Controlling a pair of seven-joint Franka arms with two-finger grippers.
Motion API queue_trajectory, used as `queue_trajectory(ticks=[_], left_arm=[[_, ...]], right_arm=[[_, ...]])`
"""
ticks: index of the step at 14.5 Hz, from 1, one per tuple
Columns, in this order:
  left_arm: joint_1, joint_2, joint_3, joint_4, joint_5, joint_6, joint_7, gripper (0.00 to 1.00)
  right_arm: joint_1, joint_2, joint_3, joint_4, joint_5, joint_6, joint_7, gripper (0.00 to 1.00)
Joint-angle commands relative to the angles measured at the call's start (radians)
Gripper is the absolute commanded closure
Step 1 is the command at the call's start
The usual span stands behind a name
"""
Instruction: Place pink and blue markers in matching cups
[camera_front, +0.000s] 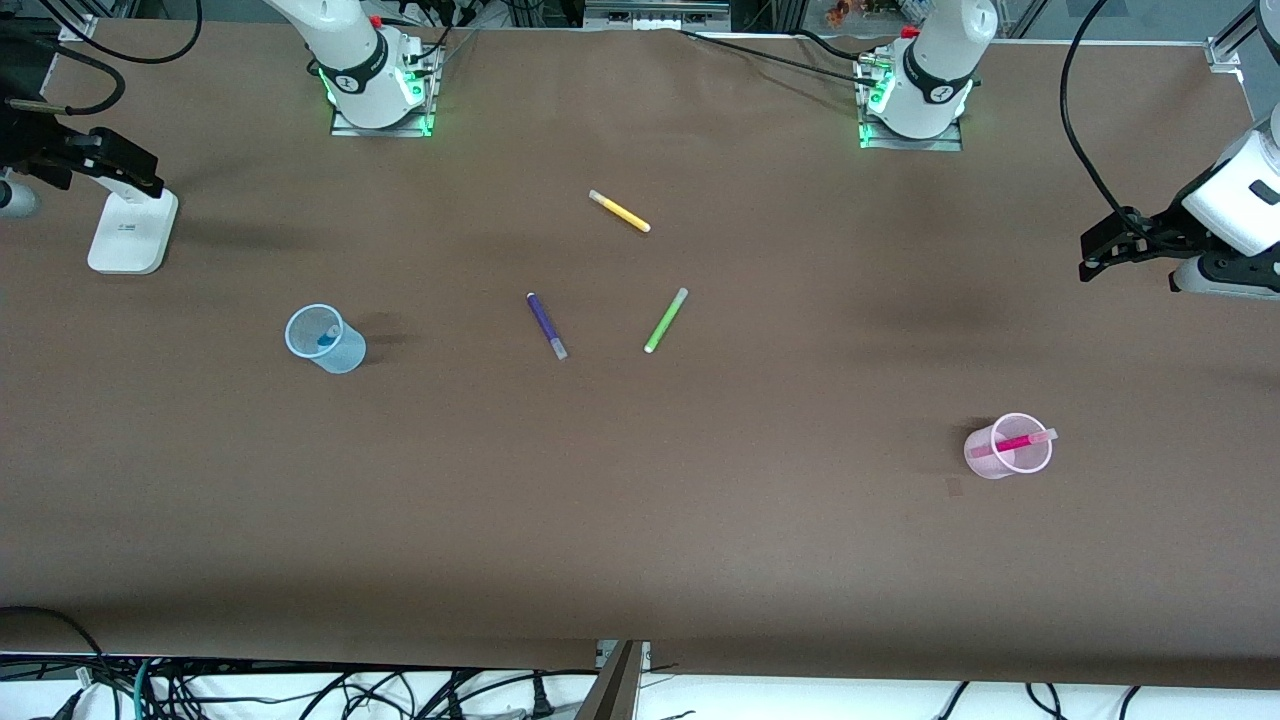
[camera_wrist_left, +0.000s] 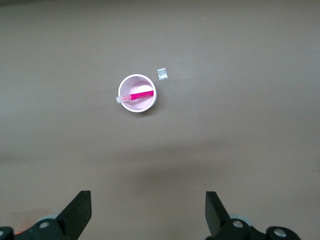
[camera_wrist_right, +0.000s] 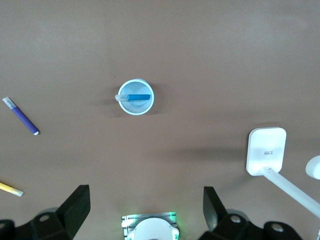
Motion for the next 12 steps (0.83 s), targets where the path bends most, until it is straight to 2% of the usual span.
queue_trajectory(ticks=[1, 4, 12], left_arm=[[0.000, 0.005, -0.006, 0.021, 0.023, -0.015, -0.001, 0.00], [-0.002, 0.011, -0.007, 0.029, 0.023, -0.017, -0.001, 0.00], [-0.003, 0.012, -0.023, 0.031, 0.023, -0.017, -0.004, 0.00]], right_arm=[[-0.022, 0.009, 0.009, 0.012, 0.027, -0.012, 0.018, 0.00], [-0.024, 0.047, 0.008, 0.064, 0.026, -0.044, 0.018, 0.00], [-0.024, 0.047, 0.008, 0.068, 0.024, -0.042, 0.018, 0.00]])
